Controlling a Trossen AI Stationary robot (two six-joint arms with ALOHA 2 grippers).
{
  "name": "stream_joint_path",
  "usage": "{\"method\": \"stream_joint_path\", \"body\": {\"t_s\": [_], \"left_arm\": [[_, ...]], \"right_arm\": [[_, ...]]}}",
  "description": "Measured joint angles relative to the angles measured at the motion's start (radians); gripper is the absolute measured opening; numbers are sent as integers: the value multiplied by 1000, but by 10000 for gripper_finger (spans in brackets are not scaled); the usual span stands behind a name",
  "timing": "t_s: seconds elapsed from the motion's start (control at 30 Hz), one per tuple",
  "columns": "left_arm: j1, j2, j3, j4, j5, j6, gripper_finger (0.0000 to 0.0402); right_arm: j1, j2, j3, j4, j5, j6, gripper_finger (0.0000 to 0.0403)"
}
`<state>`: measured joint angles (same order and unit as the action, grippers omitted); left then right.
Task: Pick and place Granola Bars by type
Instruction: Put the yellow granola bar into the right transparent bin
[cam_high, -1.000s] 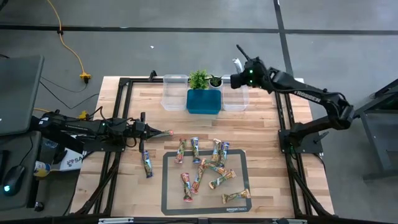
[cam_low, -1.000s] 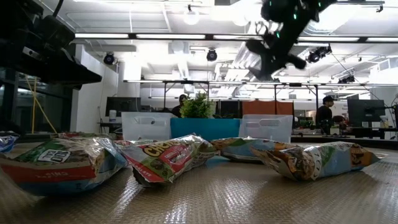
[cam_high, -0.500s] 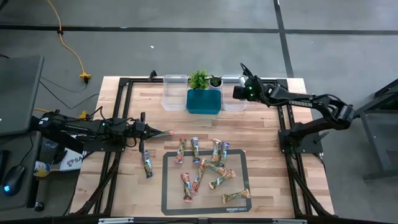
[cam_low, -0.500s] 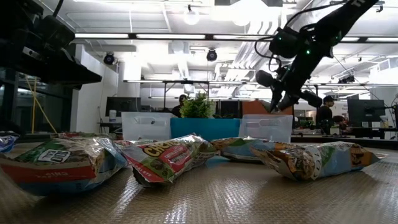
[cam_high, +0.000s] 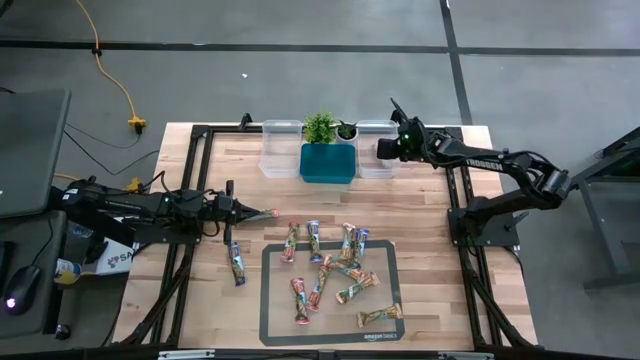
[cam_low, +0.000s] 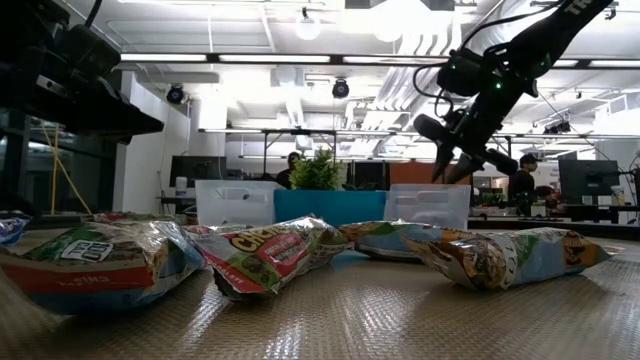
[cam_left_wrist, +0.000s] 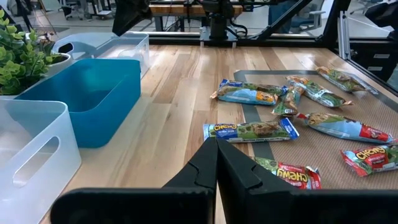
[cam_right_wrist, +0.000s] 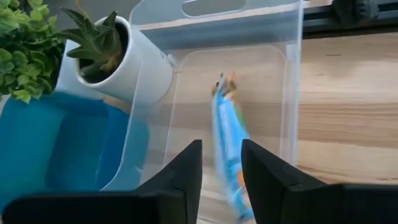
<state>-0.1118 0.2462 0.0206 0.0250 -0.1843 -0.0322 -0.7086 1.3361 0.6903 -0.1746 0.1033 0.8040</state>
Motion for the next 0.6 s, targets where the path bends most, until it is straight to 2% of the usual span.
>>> {"method": "stream_joint_path", "body": {"t_s": [0.17,0.33,0.43,0.6], "left_arm": [[0,0,0,0,0,0,1],[0,0,0,0,0,0,1],[0,0,0,0,0,0,1],[0,0,0,0,0,0,1]], "right_arm": [[0,0,0,36,-9,-29,105],[0,0,26,129,-68,-141,106],[0,0,73,144,-141,-267,106],[20,0,169,143,-332,-434,106]]}}
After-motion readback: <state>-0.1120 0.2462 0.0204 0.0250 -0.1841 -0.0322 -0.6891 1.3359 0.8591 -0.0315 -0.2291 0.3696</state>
